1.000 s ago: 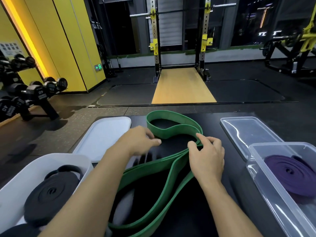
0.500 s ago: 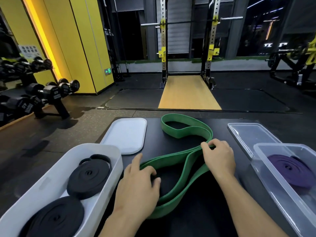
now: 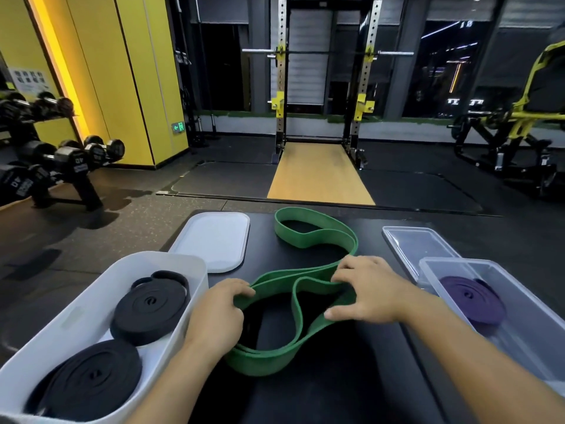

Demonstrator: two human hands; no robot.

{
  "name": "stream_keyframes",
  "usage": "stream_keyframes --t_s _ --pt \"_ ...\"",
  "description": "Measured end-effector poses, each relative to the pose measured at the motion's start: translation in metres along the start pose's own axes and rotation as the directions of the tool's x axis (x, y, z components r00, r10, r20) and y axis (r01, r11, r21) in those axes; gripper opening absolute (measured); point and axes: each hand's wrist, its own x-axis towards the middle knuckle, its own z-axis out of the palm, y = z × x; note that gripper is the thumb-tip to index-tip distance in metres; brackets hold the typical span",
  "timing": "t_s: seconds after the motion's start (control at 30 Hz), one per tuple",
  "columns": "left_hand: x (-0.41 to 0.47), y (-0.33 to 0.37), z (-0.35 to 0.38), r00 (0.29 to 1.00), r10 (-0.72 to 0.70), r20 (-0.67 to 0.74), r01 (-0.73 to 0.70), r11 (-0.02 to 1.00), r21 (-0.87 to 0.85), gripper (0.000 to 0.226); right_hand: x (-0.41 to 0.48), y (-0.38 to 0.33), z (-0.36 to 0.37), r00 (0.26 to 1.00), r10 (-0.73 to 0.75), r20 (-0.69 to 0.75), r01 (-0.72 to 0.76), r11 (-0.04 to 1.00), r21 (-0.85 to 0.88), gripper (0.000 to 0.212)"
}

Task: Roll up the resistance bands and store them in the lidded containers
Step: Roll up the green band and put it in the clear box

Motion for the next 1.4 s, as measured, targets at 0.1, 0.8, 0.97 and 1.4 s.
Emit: stream_keyframes --t_s 0.1,0.8,0.97,1.4 --pt "0.004 -0.004 0.000 1.000 -0.021 0.016 0.022 0.998 -0.053 0.063 0.009 -0.006 -0.003 0.998 0.059 0.004 -0.058 0.987 -0.148 0.036" --pt "0.013 -0.002 0.006 0.992 -0.127 0.005 0.124 0.958 -0.260 0.062 0.002 -0.068 0.010 0.914 -0.405 -0.010 0.379 0.864 -0.330 0.062" --pt "0.022 0.000 0.015 0.998 -0.027 0.057 0.045 0.941 -0.335 0.067 -0.020 -0.086 0.003 0.945 -0.316 0.080 0.326 0.914 -0.240 0.060" --pt "0.048 0.051 0.034 0.875 0.428 0.225 -0.410 0.903 -0.126 0.032 -0.067 -0.143 0.004 0.993 0.096 0.063 -0.091 0.993 -0.080 0.046"
